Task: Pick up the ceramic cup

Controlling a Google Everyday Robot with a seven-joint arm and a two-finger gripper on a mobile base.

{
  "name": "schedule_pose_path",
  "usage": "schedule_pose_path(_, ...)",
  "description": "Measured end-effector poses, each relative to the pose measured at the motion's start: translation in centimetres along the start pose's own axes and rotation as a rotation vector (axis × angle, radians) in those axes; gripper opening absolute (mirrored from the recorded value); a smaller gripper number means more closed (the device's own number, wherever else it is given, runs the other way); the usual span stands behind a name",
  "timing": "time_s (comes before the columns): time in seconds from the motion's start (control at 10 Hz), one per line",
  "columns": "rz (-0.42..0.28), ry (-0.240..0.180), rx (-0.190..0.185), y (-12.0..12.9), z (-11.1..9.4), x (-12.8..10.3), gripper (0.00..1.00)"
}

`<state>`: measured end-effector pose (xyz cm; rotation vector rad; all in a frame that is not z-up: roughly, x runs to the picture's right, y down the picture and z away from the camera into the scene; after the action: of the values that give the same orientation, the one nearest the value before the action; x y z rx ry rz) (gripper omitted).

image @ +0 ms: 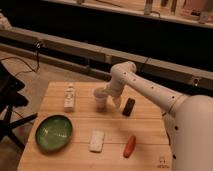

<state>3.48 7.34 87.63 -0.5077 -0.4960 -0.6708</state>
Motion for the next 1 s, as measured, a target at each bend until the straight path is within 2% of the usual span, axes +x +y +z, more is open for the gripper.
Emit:
schedule_pose_path(0.3, -0.048, 0.020, -0.005, -1.0, -0.4, -1.3, 0.24)
schedule_pose_path(0.5, -0.081, 0.041, 0.001, -1.4, -1.5, -1.9, 0.04)
schedule_pose_path(0.6, -0.105, 0.051, 0.010, -1.9, -2.4, -2.4, 0.00)
schedule_pose_path(0.9, -0.149, 0.056, 0.041, -2.6, -3.7, -3.3, 0.00)
schedule_pose_path(1.0, -0.165, 0.050, 0.071, -2.8, -4.5, -3.7, 0.00)
